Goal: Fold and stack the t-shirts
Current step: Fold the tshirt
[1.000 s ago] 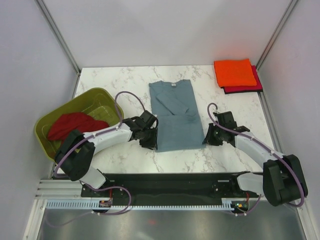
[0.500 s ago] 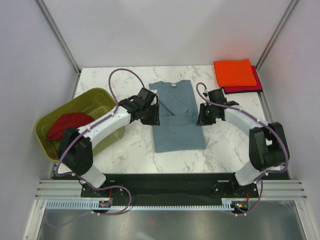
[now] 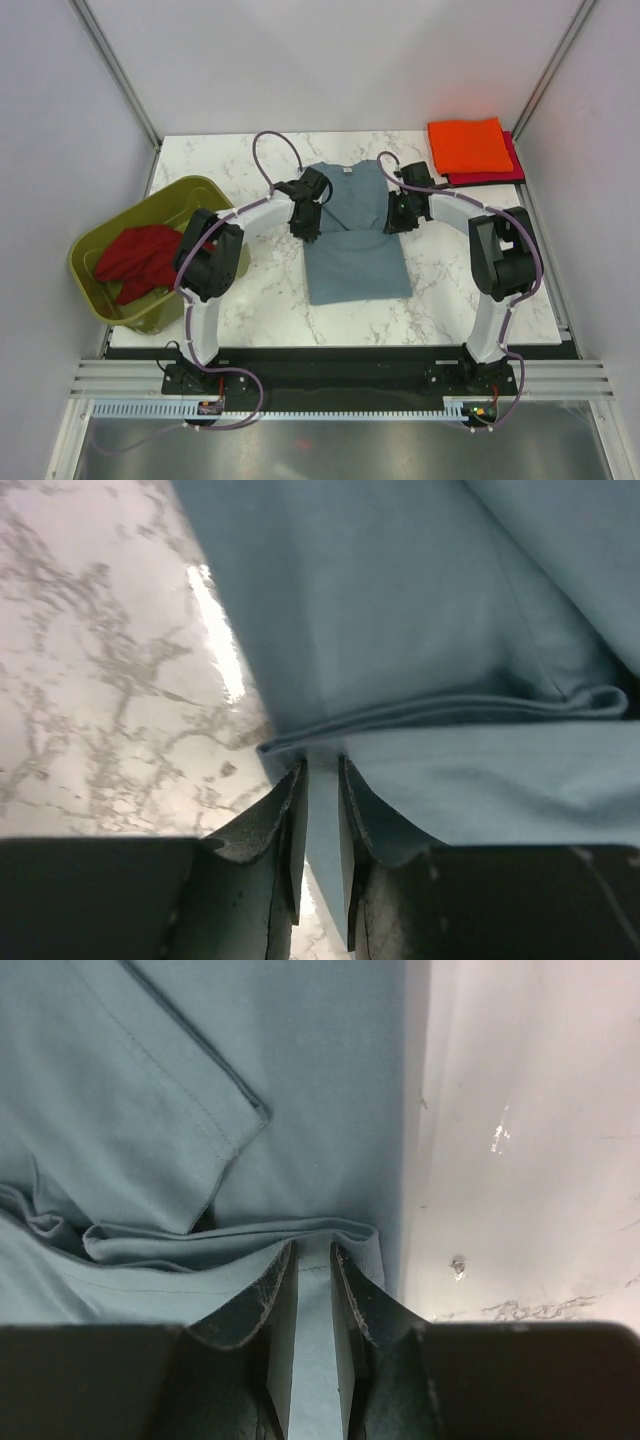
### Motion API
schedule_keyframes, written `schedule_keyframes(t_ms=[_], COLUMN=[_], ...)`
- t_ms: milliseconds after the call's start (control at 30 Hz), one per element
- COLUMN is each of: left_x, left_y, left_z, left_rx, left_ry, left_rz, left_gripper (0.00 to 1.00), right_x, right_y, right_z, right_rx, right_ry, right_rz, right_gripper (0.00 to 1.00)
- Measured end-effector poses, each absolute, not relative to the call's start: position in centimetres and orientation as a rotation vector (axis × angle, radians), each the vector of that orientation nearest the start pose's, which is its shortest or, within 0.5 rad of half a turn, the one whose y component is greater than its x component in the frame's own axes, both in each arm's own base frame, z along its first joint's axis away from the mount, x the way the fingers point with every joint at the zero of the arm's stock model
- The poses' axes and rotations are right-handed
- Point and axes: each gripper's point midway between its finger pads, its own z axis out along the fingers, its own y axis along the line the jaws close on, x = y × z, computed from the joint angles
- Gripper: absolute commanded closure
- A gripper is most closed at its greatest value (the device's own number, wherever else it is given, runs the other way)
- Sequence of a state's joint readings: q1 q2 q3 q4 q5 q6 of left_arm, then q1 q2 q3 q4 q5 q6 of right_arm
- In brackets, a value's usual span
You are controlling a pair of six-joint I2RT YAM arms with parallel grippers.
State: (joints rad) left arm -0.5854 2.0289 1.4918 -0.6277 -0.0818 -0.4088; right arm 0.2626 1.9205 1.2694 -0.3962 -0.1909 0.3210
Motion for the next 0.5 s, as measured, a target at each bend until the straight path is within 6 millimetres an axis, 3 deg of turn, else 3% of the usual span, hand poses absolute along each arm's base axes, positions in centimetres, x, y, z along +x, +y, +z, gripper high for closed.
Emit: schedule_keyframes(t_ms=[167,300,400,500], left_x=[37.7,38.1,38.1,36.7], left_y=[-23.1,-23.2,-24.3,-25.4], left_z=[3.0,4.0,6.1,10.1], left_rx=[0.179,0.187,0.218,0.259], left_ry=[2.724,2.713,2.691,2.656], left_rz=[-0.09,-0.085,-0.177,-0.335], left_gripper=[0.66,0.58,0.56,0.54], right_x=[40.6,41.2,41.4,40.6], right_y=[15.0,14.0,13.4,12.7], right_z=[2.6,3.1,4.3,6.4], right_rx=[0.033,0.078,0.14,0.246], right_ry=[2.661,2.66,2.655,2.645], right_rz=[0.404,0.352,0.317,0.3], right_gripper=[0.73,0.65,0.62,0.59])
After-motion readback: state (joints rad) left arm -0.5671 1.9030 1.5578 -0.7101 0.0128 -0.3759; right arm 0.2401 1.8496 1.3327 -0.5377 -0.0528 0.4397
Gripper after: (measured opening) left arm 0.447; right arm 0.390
